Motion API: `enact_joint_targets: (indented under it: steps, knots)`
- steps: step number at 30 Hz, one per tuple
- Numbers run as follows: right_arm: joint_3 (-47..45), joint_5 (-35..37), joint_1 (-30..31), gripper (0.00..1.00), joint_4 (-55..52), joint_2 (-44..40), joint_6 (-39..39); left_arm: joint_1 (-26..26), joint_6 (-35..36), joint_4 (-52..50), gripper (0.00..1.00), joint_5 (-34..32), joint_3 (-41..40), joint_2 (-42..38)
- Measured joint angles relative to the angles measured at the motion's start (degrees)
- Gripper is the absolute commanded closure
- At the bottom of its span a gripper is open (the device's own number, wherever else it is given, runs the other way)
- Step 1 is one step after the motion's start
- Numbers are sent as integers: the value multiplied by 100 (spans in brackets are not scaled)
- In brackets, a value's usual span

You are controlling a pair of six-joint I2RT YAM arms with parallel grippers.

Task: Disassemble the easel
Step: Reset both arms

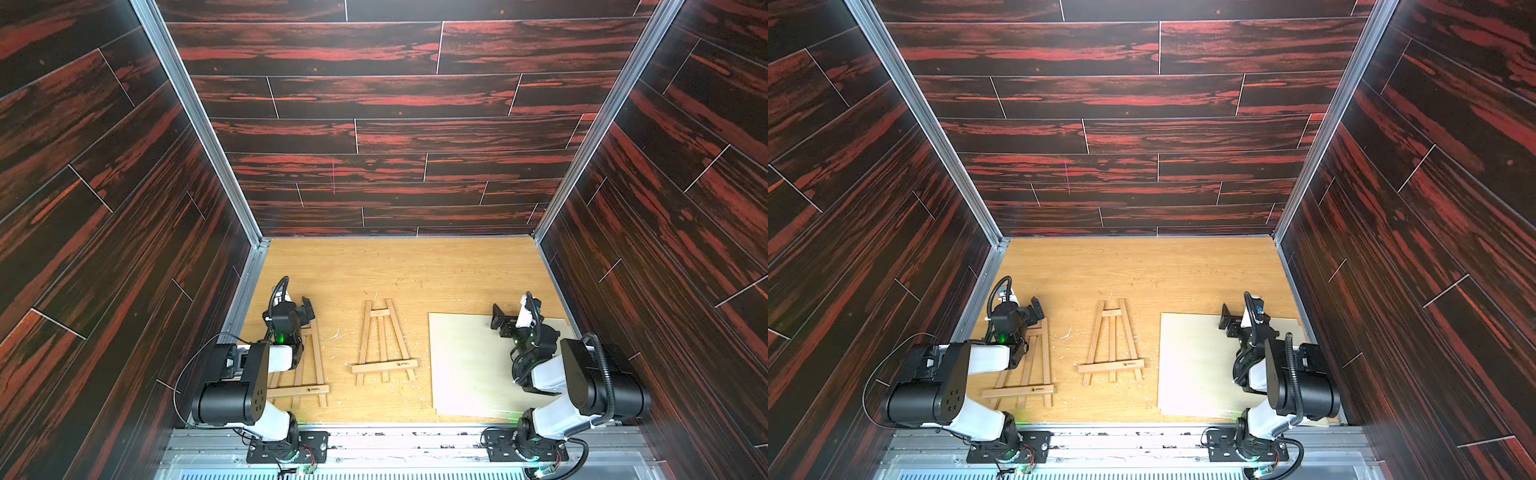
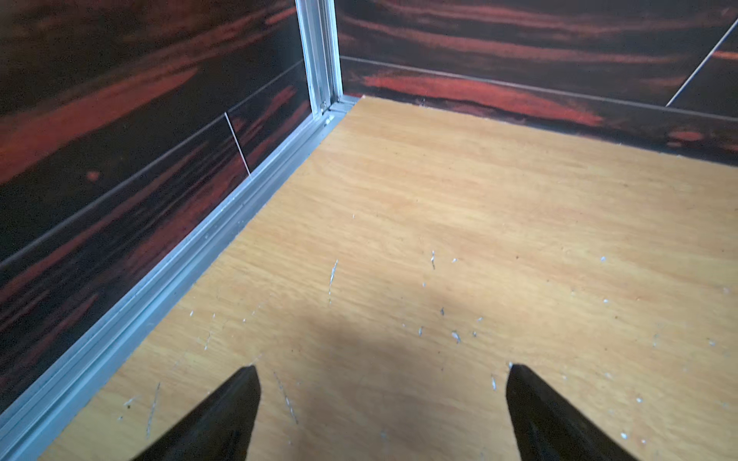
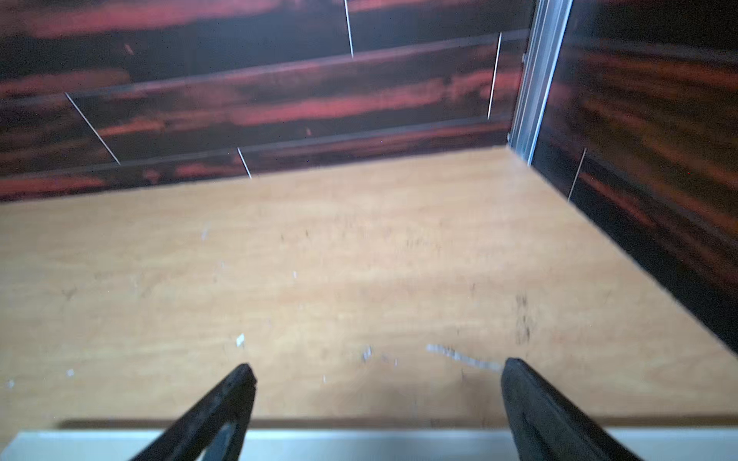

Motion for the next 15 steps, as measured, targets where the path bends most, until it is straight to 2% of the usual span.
enact_joint_targets:
  steps: [10, 15]
  knots:
    - [7, 125, 0, 1, 162, 0, 24, 0, 0, 13, 0, -2, 0, 0]
    - [299, 125, 0, 1, -184, 0, 26, 0, 0, 11, 0, -2, 0, 0]
